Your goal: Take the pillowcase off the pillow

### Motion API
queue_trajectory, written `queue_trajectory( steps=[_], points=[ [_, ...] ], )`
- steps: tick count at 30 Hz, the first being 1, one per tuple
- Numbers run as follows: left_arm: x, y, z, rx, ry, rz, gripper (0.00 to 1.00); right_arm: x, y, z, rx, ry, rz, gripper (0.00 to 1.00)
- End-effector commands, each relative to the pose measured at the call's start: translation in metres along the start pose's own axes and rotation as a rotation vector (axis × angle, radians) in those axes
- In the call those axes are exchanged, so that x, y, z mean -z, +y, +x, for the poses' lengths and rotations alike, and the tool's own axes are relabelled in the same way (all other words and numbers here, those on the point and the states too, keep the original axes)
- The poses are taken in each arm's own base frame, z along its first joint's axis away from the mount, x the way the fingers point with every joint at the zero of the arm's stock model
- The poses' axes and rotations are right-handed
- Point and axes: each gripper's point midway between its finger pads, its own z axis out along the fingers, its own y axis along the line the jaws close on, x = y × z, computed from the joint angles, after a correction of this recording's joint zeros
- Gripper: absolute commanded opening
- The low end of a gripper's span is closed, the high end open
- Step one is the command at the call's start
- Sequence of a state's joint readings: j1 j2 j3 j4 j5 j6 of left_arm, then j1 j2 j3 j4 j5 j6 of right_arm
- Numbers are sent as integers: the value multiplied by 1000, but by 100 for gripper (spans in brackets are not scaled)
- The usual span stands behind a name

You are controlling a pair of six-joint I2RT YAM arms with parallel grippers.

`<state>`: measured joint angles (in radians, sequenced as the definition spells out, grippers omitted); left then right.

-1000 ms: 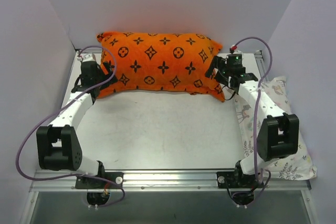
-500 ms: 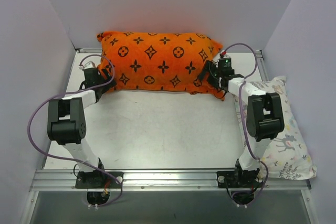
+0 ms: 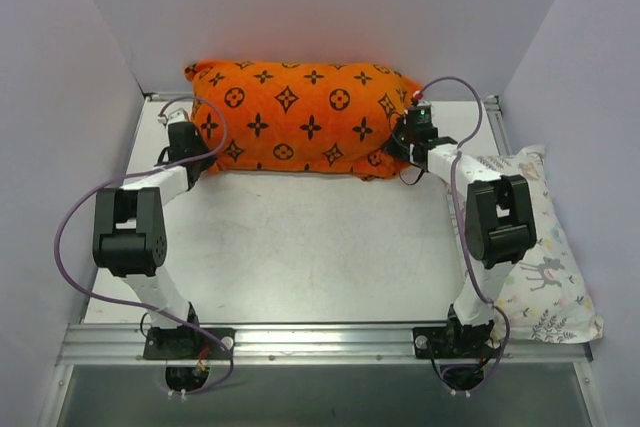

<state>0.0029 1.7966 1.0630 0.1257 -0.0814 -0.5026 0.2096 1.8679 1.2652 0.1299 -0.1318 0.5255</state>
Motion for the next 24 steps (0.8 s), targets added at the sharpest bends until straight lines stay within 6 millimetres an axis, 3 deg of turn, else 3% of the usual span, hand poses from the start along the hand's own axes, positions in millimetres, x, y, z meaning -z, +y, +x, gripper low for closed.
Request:
queue_trajectory(
  steps=[1,3,4,6,7,9,10,11,13,14,15,18,19,21,22,23,24],
  points=[
    [50,-27,-61,20,-162,-12,0,29,11,-24,9,-61,34,0],
    [73,-34,-67,21,-202,-37,0,53,23,-30,23,-84,19,0],
    [98,-35,-70,14,-209,-46,0,63,30,-33,32,-100,5,0],
    [128,-38,-80,16,-253,-62,0,95,46,-28,80,-89,-20,0],
    [160,-49,-95,25,-306,-17,0,108,51,-29,92,-94,-26,0],
    [198,-42,-100,18,-328,-37,0,150,66,-28,117,-101,-78,0],
    [240,-45,-113,23,-380,7,0,168,78,-24,144,-107,-113,0],
    [264,-46,-123,13,-413,25,0,203,84,-26,154,-135,-147,0],
    [314,-39,-137,19,-472,39,0,239,100,-23,196,-164,-209,0],
    [339,-42,-155,26,-522,59,0,264,104,-31,185,-197,-233,0],
    [347,-43,-160,20,-534,63,0,273,107,-34,182,-204,-251,0],
    [331,-57,-163,-24,-480,70,0,272,103,-45,159,-190,-218,0],
    [297,-69,-148,-63,-378,77,0,266,103,-44,157,-167,-216,0],
    [257,-74,-128,-78,-277,54,0,232,94,-34,145,-93,-164,0],
    [219,-73,-111,-95,-202,14,0,219,89,-30,144,-66,-139,3],
    [200,-72,-101,-95,-163,-2,0,189,77,-22,133,-10,-87,7],
    [183,-70,-95,-98,-133,-28,0,174,73,-20,114,20,-72,7]
  ],
)
